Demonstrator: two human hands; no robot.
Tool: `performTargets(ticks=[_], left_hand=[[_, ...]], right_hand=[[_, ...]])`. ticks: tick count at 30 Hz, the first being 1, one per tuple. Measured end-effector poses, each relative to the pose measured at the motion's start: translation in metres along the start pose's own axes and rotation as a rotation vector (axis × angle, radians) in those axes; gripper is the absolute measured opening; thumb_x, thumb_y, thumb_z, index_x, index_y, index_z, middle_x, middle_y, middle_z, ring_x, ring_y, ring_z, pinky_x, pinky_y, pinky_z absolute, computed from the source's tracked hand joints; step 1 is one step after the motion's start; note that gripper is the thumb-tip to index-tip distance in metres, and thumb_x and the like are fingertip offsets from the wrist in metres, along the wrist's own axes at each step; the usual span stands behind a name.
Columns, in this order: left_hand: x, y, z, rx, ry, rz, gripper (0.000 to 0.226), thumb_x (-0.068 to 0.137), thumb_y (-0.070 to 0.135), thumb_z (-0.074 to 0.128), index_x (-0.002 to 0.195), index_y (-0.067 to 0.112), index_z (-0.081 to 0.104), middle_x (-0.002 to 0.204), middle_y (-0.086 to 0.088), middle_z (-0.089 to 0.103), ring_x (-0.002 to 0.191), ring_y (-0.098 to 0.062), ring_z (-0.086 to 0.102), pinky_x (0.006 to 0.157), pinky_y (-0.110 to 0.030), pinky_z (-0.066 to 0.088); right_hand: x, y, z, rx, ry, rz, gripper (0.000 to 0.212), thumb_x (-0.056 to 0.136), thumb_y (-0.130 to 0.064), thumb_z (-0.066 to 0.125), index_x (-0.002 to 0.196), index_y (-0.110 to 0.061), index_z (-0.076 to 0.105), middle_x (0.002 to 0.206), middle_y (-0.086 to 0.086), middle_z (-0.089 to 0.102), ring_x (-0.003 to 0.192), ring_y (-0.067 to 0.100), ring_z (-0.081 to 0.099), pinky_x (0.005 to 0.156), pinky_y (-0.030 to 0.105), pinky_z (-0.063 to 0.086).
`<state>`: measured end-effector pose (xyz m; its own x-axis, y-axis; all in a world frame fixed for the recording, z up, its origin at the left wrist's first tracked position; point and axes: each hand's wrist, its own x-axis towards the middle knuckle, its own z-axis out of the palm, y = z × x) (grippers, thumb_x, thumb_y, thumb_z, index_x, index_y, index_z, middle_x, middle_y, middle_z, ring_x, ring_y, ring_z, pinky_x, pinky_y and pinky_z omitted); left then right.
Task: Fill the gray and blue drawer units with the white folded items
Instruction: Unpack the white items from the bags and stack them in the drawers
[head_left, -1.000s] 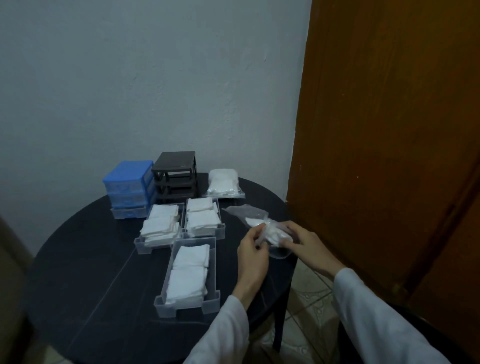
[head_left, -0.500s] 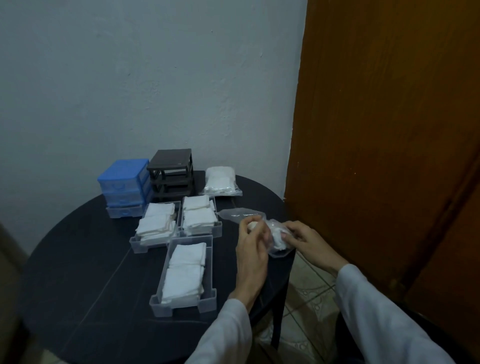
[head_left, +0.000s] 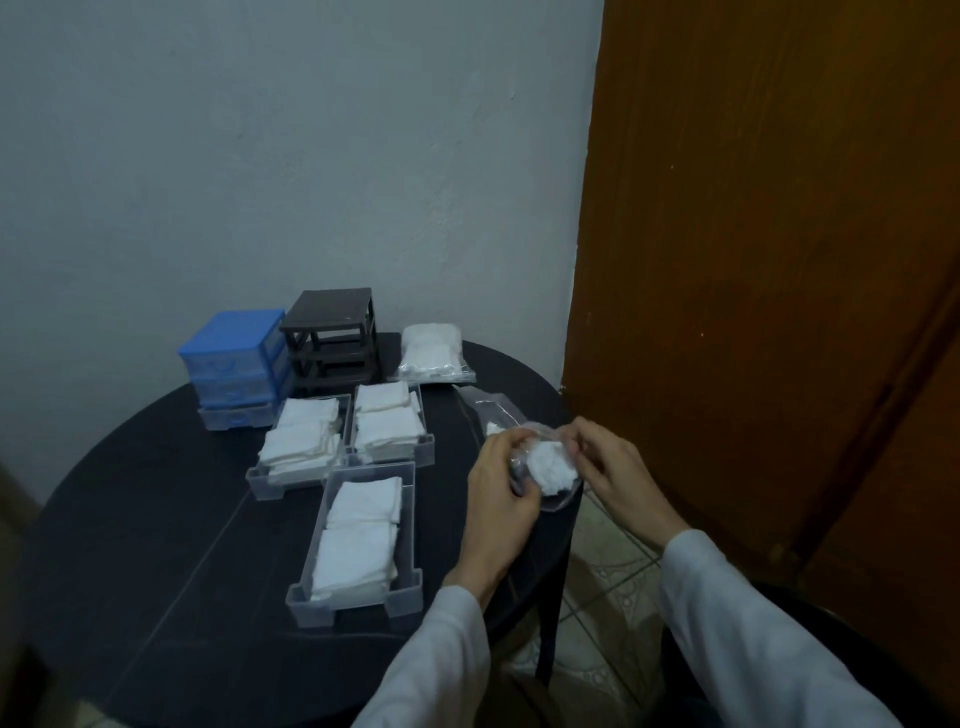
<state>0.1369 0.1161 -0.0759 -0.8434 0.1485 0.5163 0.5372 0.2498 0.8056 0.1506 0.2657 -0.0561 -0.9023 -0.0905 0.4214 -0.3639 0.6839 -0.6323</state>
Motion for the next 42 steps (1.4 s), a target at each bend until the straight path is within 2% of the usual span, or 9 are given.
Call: performTargets(ticks=[2,5,10,21,25,30,34,38,42], left_hand=[[0.0,-0.003,0.001,0.016,-0.003,-0.001,0.048,0.073,-0.008,0.058,0.109,0.024,0.052,0.105,0.005,0.055,0.096,0.006,0.052,0.081,-0.003,0.037],[-0.001,-0.006,0.001,0.024,-0.03,-0.022,0.049,0.075,-0.001,0.063,0.119,0.017,0.051,0.113,0.004,0.054,0.102,-0.003,0.052,0.084,-0.002,0.036],[-0.001,-0.007,0.002,0.012,-0.036,-0.046,0.054,0.078,0.002,0.065,0.127,0.015,0.047,0.12,0.002,0.05,0.11,-0.006,0.048,0.087,0.001,0.033],[-0.002,-0.009,0.002,0.02,-0.088,-0.029,0.057,0.08,0.007,0.067,0.131,0.017,0.045,0.127,0.0,0.049,0.118,-0.01,0.047,0.1,-0.021,0.039],[0.0,-0.01,0.002,0.016,-0.078,-0.044,0.058,0.079,0.006,0.067,0.131,0.018,0.045,0.126,0.001,0.049,0.117,-0.007,0.046,0.093,-0.004,0.033],[0.0,-0.012,0.002,0.027,-0.069,-0.05,0.057,0.079,0.005,0.067,0.131,0.015,0.046,0.126,-0.001,0.05,0.118,-0.012,0.047,0.102,-0.026,0.04],[0.0,-0.012,0.002,0.028,-0.079,-0.073,0.058,0.08,0.007,0.068,0.133,0.016,0.045,0.129,-0.002,0.048,0.121,-0.013,0.046,0.104,-0.032,0.04],[0.0,-0.012,0.002,0.015,-0.062,-0.088,0.058,0.08,0.006,0.068,0.132,0.015,0.045,0.128,-0.003,0.049,0.121,-0.015,0.046,0.105,-0.037,0.04],[-0.001,-0.01,0.001,0.013,-0.063,-0.08,0.057,0.079,0.005,0.067,0.132,0.012,0.045,0.127,-0.005,0.049,0.121,-0.018,0.046,0.105,-0.039,0.039]], right_hand=[[0.0,-0.001,0.001,-0.061,0.017,-0.029,0.019,0.089,0.002,0.047,0.089,-0.015,0.056,0.095,-0.002,0.056,0.088,0.01,0.054,0.077,0.03,0.049],[-0.001,-0.003,0.002,-0.145,-0.005,-0.008,0.02,0.088,-0.007,0.055,0.106,-0.014,0.061,0.109,-0.004,0.047,0.102,0.007,0.046,0.079,0.007,0.037],[-0.005,-0.006,-0.002,-0.401,0.114,-0.114,0.024,0.077,-0.026,0.072,0.099,-0.018,0.065,0.098,-0.005,0.045,0.091,0.007,0.04,0.072,0.02,0.031],[0.002,-0.014,0.001,-0.703,0.013,-0.093,0.027,0.086,-0.041,0.059,0.104,-0.022,0.064,0.104,-0.004,0.06,0.096,0.014,0.049,0.08,0.031,0.027],[0.001,-0.018,0.003,-0.682,0.022,-0.077,0.02,0.091,-0.037,0.051,0.104,-0.024,0.059,0.103,-0.004,0.06,0.095,0.015,0.048,0.077,0.032,0.021],[-0.003,-0.014,0.002,-0.607,-0.026,-0.042,0.024,0.093,-0.043,0.039,0.105,-0.028,0.053,0.096,-0.012,0.053,0.093,0.012,0.045,0.074,0.029,0.017],[-0.007,-0.014,-0.001,-0.49,-0.062,-0.03,0.037,0.086,-0.045,0.029,0.106,-0.026,0.053,0.089,-0.014,0.048,0.089,0.011,0.046,0.077,0.028,0.019],[-0.01,-0.011,-0.004,-0.428,-0.056,-0.024,0.025,0.091,-0.044,0.034,0.102,-0.028,0.05,0.089,-0.012,0.052,0.087,0.009,0.048,0.078,0.029,0.023],[-0.009,-0.015,-0.004,-0.465,-0.021,-0.023,0.044,0.079,-0.062,0.049,0.105,-0.028,0.056,0.093,-0.019,0.049,0.087,0.005,0.044,0.077,0.03,0.024]])
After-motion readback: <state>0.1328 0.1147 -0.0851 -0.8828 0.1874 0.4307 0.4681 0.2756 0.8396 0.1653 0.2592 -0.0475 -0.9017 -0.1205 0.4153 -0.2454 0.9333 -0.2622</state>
